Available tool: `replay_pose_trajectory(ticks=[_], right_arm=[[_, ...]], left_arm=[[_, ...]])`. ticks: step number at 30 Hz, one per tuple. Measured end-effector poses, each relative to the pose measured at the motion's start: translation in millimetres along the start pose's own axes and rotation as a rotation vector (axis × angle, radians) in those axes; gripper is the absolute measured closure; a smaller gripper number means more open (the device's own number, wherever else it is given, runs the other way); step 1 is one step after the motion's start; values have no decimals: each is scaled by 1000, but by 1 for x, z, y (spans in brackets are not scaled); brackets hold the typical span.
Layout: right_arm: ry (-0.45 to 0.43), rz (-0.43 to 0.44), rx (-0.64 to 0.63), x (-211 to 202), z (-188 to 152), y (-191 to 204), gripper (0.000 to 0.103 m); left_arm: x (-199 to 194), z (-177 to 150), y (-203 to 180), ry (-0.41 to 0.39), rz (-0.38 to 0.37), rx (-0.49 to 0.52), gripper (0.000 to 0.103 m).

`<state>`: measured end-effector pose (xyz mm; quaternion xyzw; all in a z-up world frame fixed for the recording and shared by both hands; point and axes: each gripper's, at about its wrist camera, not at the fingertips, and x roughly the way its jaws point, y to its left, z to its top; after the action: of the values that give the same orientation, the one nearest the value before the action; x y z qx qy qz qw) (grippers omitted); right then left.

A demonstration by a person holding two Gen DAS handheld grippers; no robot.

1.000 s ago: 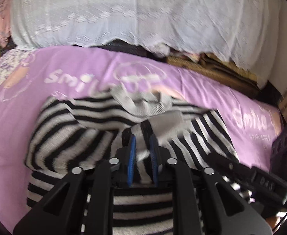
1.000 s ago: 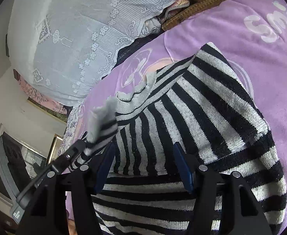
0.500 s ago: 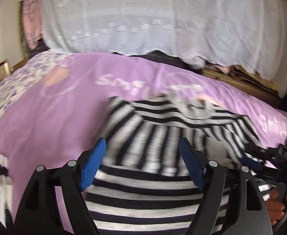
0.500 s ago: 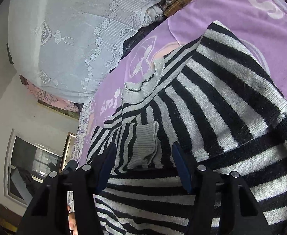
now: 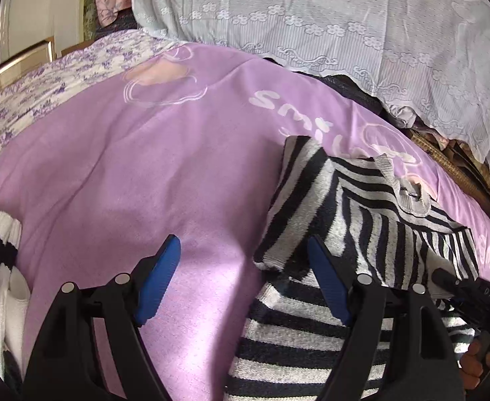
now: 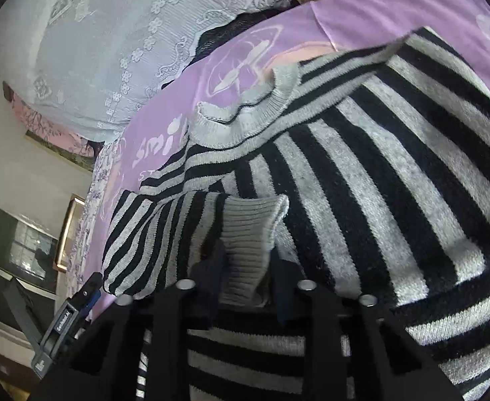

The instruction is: Fold small clothes

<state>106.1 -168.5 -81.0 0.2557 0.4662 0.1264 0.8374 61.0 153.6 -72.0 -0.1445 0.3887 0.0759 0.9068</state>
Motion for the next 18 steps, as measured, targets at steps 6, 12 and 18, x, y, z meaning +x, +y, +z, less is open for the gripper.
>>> replay_pose_trajectory(ticks=[6, 12, 18], right_arm=[[-174, -95, -57, -44, 22, -2, 92], [-165, -165, 18, -42, 33, -49, 97], [-139, -164, 27, -27, 23, -68, 97]], left_arm=[[12, -5, -9, 51, 9, 44, 17], [21, -15, -32, 66, 41, 152, 10], [22, -18, -39, 72, 64, 193, 9]])
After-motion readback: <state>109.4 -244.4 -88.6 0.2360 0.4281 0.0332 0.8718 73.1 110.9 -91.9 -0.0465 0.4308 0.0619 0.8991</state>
